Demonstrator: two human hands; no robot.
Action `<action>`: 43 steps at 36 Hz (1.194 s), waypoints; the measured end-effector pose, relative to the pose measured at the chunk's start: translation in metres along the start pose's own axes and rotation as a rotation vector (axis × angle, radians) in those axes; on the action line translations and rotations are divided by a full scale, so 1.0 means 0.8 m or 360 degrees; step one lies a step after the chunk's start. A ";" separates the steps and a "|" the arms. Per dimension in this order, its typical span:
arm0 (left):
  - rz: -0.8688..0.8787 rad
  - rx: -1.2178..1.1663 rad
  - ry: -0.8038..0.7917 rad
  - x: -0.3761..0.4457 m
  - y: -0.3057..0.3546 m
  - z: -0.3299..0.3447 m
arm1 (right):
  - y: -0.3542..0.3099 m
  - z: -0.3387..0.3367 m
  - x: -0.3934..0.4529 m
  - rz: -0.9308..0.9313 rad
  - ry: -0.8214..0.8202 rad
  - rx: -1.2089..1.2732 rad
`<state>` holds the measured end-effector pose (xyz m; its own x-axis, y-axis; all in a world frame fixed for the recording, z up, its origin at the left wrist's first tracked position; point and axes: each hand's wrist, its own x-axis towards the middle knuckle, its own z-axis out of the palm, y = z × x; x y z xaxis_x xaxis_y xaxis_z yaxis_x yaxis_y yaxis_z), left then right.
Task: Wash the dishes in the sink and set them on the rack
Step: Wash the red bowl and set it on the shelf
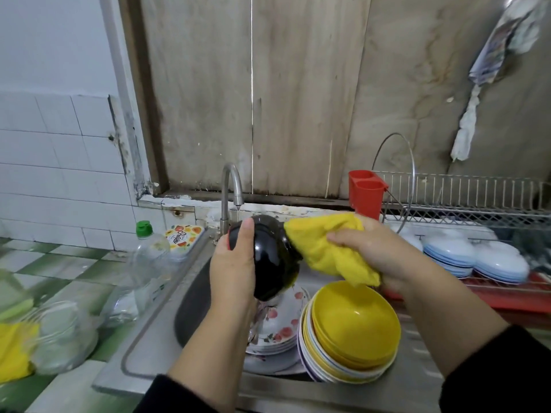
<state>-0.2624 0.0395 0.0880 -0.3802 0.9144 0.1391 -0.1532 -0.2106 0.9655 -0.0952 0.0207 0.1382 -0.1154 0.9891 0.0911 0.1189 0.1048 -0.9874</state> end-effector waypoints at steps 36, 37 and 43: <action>0.0181 -0.0261 -0.0061 -0.017 0.025 0.009 | 0.057 0.064 0.017 0.0359 -0.0129 0.1515; 0.0199 -0.0221 -0.0028 -0.021 0.022 0.013 | 0.057 0.069 0.014 0.0401 -0.0147 0.1642; -0.0256 -0.0465 -0.0439 -0.009 0.020 0.014 | 0.031 0.021 0.032 0.0464 -0.0135 0.1397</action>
<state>-0.2515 0.0334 0.1048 -0.0784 0.9934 0.0840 -0.4577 -0.1108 0.8822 -0.1120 0.0472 0.1139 -0.2743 0.9496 -0.1520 -0.6303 -0.2969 -0.7174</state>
